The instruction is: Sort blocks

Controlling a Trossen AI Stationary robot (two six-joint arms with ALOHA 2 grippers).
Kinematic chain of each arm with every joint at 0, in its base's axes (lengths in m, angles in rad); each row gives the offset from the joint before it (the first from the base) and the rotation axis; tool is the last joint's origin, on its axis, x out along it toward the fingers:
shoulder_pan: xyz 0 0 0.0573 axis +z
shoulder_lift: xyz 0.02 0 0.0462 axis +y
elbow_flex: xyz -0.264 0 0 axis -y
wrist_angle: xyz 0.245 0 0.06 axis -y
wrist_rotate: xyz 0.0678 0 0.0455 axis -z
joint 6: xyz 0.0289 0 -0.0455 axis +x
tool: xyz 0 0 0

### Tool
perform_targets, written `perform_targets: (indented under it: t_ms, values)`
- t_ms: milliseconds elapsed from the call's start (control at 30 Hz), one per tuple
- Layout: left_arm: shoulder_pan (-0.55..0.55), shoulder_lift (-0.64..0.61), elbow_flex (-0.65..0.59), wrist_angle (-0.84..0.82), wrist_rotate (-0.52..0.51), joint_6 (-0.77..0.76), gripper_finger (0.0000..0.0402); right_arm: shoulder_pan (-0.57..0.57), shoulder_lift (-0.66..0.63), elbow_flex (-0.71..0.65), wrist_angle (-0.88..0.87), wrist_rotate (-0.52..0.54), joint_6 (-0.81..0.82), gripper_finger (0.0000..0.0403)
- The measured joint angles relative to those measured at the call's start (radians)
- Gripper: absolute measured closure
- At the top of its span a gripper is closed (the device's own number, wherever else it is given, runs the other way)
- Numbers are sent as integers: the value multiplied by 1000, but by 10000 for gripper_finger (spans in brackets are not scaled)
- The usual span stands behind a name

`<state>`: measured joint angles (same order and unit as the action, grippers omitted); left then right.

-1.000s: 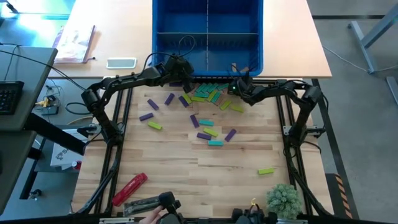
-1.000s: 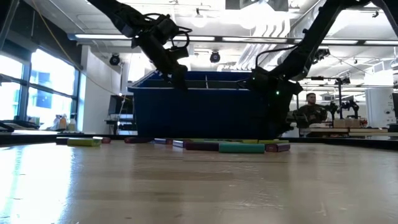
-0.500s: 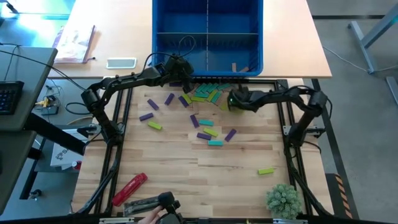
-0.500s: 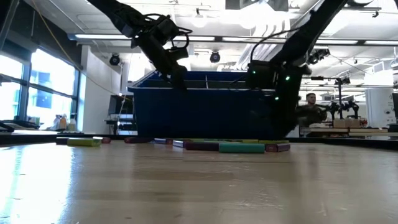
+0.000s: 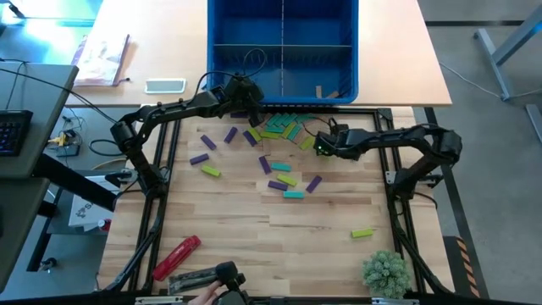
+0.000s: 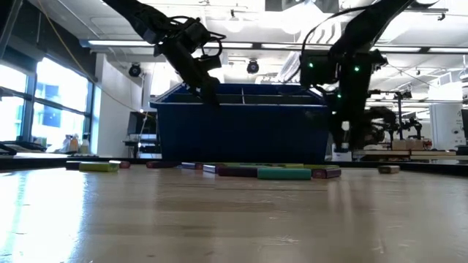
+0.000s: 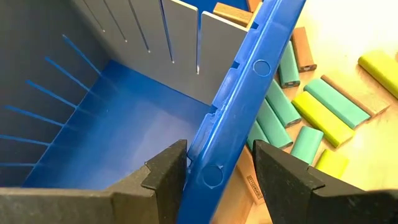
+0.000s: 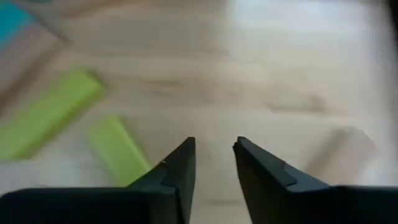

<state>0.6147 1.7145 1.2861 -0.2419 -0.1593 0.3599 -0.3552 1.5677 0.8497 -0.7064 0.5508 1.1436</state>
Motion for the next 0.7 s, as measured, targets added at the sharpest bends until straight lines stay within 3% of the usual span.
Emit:
perform_targets:
  t_ms: [267,500,700]
  values:
    - [0,0,0,-3,-1,5,238,68,0,-11,-294,36,493,235]
    - [0,0,0,-6,-2,9,238,107,-1,-138,-255,3,782,210]
    - [0,0,0,-2,-2,8,238,94,-2,-248,-83,106,835,208]
